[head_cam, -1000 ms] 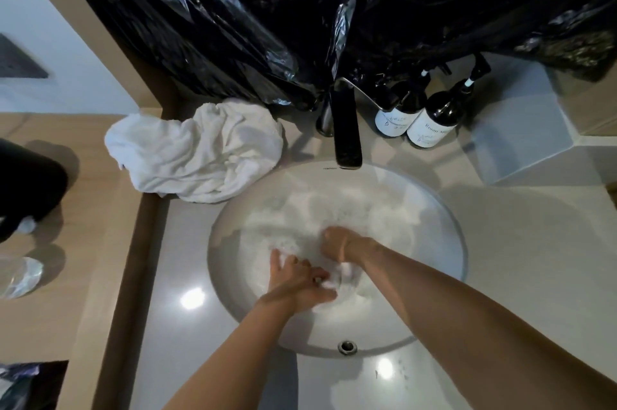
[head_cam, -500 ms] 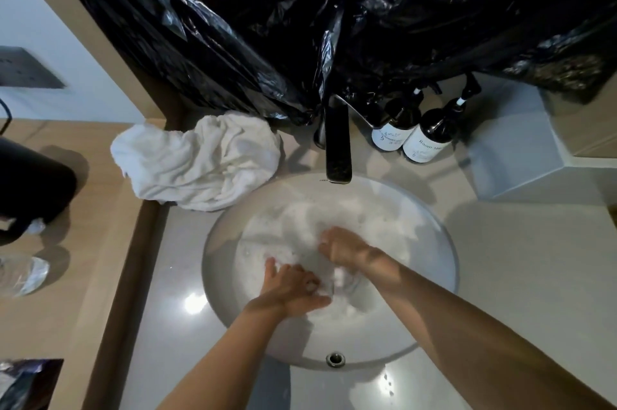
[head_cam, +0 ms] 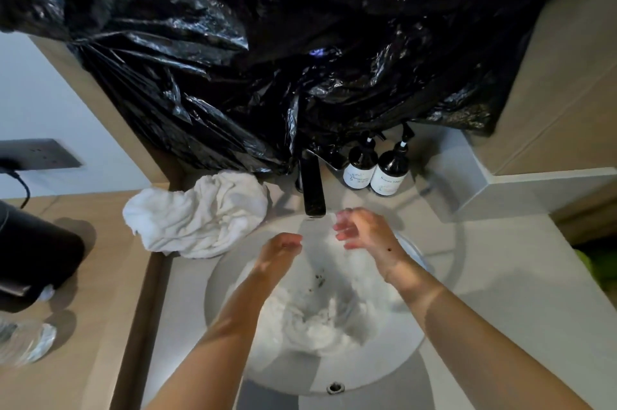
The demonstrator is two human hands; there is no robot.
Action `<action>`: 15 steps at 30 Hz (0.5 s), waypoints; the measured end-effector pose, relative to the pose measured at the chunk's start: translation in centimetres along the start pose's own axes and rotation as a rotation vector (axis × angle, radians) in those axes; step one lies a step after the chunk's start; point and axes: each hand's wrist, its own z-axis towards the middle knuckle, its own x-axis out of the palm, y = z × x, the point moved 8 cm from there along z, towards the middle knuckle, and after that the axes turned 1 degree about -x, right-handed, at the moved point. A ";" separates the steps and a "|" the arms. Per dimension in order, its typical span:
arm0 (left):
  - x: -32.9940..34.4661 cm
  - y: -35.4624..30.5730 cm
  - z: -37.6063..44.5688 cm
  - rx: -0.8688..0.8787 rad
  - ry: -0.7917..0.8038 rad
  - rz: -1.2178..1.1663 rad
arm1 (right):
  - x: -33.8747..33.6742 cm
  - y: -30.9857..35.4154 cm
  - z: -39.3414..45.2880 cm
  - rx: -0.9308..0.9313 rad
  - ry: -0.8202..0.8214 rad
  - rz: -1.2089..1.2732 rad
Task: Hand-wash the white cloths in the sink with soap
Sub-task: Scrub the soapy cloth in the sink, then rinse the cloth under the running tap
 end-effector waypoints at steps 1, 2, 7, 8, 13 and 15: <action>-0.1 -0.1 -0.2 -0.001 0.001 -0.019 | -0.1 1.3 0.1 -0.019 -0.034 0.032; -0.1 0.0 -0.3 -0.002 0.000 -0.027 | 0.0 2.7 0.3 -0.043 -0.056 0.049; -0.5 0.1 -0.7 -0.015 -0.014 -0.001 | 0.7 7.3 1.3 -0.104 -0.152 0.043; -0.5 0.2 -0.8 -0.023 -0.013 0.014 | 0.7 7.7 1.4 -0.110 -0.182 0.041; -0.9 1.0 -0.9 -0.035 -0.020 0.006 | -0.1 8.4 2.5 -0.037 -0.217 -0.134; -1.2 1.1 -0.9 -0.028 -0.028 0.009 | 0.1 8.3 2.8 -0.010 -0.166 -0.176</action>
